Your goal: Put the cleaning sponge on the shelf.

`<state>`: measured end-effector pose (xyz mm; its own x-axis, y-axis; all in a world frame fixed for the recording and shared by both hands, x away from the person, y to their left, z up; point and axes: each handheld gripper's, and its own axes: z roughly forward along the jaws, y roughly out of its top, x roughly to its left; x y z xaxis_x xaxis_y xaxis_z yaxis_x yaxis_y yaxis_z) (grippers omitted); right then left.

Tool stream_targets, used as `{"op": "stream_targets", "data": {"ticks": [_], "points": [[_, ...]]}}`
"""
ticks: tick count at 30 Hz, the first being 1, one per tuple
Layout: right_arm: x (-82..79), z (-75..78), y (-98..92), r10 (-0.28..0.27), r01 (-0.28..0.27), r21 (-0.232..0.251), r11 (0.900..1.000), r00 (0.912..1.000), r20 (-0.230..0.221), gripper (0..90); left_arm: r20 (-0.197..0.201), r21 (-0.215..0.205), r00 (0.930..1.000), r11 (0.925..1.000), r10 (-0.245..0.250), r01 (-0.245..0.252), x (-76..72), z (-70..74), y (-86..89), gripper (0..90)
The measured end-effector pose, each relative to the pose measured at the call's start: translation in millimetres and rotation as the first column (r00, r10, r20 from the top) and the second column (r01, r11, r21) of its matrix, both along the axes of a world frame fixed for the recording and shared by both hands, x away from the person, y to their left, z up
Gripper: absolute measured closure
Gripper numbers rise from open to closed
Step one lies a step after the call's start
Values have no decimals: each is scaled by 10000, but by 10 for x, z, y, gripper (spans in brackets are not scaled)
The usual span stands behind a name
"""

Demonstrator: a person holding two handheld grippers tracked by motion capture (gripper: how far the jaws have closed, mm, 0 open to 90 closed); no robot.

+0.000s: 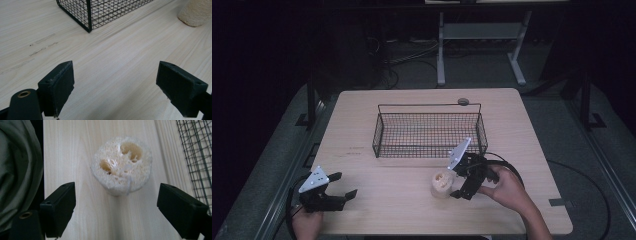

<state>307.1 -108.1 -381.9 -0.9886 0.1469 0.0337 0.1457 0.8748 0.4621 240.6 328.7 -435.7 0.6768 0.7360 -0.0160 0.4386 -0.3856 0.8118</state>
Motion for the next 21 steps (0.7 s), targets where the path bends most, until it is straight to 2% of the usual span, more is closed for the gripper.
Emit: {"op": "stream_targets", "data": {"ticks": [15,21], "points": [[67,47,222,429,-431,-344,9985,9991,-51,178,52,13,10000,10000,-17,17,0,6,4,137],[103,6,284,506,-517,-495,9974,9985,-227,179,30,-17,10000,10000,-5,5,-1,6,6,137]]}}
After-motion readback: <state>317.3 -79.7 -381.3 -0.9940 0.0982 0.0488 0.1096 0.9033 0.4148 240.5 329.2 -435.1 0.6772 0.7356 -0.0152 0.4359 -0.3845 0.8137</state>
